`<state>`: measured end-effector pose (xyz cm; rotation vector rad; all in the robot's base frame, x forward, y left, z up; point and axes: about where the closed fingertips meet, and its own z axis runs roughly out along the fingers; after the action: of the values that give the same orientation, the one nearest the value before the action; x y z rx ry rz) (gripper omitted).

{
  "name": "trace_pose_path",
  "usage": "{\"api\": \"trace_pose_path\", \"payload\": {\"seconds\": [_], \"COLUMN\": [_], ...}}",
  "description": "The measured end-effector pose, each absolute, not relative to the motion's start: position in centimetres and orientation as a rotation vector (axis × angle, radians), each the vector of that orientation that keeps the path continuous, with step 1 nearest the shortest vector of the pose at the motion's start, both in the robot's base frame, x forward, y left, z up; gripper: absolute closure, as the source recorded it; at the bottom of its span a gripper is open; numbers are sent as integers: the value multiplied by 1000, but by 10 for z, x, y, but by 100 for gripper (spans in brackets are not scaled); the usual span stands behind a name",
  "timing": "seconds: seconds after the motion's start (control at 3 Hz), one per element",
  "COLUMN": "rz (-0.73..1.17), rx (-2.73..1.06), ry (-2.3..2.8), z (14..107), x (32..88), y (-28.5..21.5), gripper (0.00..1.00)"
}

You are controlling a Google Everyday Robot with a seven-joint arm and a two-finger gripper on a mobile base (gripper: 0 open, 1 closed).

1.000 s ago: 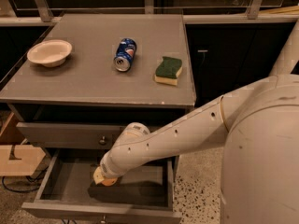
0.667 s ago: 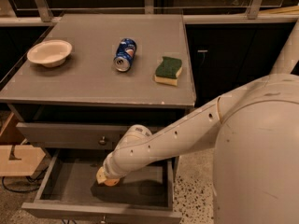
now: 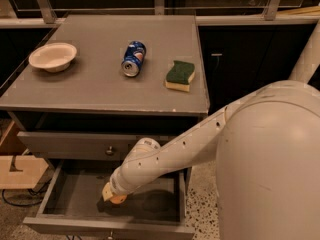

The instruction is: Place orange into middle drawer

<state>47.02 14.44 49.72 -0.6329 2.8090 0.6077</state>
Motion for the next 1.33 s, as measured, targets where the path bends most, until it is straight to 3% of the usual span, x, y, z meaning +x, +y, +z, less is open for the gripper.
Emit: {"api": "trace_pose_path", "payload": {"seconds": [1.33], "rz": [590], "rx": [-393], "ry": [2951], "z": [414], "x": [468], "y": [132], "gripper": [100]}}
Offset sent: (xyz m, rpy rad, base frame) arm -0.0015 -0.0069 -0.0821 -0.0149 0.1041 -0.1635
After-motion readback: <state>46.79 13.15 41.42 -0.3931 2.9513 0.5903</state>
